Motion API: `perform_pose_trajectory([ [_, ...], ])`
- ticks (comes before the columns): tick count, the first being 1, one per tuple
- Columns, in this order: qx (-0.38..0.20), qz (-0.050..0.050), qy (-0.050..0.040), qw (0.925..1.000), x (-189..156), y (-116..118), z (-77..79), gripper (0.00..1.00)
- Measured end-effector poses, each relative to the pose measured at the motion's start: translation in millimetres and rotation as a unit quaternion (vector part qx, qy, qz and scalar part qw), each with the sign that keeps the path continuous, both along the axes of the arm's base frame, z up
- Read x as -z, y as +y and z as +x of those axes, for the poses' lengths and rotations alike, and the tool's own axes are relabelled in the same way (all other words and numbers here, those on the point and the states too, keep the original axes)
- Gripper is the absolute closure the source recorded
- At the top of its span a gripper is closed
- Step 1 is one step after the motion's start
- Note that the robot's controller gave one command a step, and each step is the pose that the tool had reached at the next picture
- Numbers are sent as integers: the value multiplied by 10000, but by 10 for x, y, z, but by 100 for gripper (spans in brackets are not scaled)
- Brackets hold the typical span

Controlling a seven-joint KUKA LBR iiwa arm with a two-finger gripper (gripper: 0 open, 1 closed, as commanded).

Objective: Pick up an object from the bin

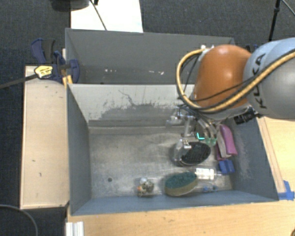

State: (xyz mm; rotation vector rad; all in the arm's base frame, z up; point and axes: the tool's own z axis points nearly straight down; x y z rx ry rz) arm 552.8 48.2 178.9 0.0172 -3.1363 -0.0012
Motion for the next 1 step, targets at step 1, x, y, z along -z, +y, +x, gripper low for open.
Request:
perform_pose_trajectory([
  [1, -53, -12, -1, 10000, 731, -489, -20, 0],
])
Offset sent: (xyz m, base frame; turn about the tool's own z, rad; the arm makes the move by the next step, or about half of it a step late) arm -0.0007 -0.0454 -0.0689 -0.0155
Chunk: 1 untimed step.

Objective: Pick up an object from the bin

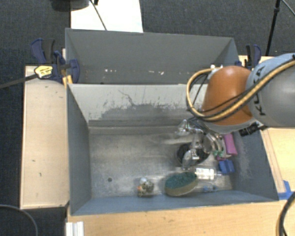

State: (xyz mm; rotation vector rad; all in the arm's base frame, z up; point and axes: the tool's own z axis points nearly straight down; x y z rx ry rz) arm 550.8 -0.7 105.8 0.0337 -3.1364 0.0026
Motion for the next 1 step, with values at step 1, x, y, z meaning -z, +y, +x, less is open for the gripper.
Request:
perform_pose_trajectory([
  [1, -16, 9, -57, 10000, 339, -699, 54, 0],
])
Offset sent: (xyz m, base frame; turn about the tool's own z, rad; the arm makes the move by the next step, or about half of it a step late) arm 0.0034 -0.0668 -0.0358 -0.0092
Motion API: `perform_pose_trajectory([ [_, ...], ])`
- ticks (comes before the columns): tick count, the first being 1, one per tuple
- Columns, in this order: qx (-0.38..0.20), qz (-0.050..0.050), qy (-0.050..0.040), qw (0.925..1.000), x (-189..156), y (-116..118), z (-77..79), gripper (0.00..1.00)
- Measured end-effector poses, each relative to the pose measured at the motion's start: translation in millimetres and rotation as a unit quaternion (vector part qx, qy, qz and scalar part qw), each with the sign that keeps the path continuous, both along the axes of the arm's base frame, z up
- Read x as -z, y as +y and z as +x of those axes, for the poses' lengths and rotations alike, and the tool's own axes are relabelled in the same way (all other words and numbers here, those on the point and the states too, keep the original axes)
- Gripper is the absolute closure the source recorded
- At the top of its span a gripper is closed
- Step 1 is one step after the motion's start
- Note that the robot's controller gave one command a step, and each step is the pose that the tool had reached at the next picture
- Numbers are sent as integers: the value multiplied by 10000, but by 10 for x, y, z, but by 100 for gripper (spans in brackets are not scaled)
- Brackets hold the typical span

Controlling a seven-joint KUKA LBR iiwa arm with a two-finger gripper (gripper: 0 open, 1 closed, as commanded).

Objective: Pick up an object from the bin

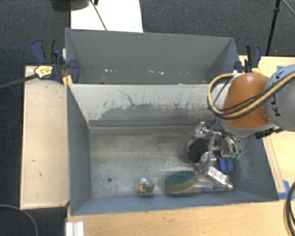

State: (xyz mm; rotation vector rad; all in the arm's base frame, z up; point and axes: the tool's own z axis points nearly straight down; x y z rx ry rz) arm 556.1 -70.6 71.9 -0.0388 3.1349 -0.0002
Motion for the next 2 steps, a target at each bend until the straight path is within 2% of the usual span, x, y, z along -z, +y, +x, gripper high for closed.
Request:
perform_pose_trajectory([
  [1, -12, -2, -41, 10000, -39, 27, 30, 100],
  [2, -422, -10, -21, 9991, -1622, -62, 229, 100],
])
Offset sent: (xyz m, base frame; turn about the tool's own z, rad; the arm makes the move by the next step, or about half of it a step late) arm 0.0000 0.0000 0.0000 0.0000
